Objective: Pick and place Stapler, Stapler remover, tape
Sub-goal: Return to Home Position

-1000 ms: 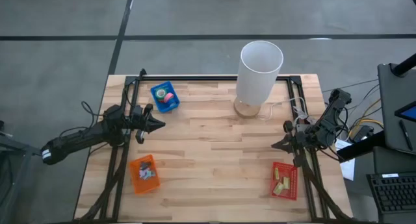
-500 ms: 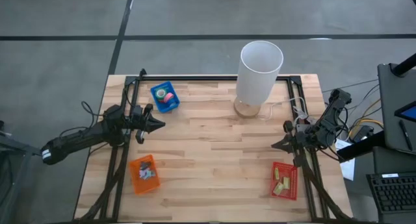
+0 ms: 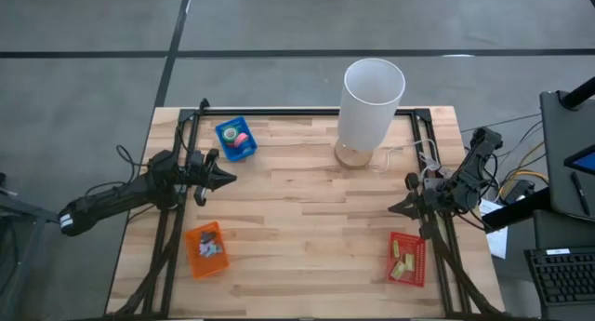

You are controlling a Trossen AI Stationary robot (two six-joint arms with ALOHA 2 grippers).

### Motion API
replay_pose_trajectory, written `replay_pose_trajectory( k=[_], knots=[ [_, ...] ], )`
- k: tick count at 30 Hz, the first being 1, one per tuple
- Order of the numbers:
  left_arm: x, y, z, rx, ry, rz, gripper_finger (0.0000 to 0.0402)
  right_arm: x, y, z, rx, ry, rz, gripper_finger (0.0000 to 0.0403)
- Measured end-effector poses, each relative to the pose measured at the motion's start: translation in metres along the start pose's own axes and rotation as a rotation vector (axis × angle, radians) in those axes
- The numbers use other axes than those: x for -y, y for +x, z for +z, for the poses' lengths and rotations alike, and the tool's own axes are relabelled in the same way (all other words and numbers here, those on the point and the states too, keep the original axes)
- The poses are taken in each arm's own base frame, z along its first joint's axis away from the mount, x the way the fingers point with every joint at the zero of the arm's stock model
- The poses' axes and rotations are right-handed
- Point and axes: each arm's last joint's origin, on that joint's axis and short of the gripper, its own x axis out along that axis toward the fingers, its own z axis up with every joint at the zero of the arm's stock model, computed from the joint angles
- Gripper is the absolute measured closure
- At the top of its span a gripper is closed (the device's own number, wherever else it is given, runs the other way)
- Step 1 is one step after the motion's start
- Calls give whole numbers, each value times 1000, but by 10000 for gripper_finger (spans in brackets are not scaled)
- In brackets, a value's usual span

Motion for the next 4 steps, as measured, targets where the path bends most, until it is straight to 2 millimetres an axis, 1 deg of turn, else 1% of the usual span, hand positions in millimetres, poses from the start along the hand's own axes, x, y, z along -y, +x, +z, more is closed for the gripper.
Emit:
replay_pose_trajectory(
  k=[4],
  knots=[
    [0,0,0,0,0,0,387,0,0,0,0,0,0,394]
  ],
)
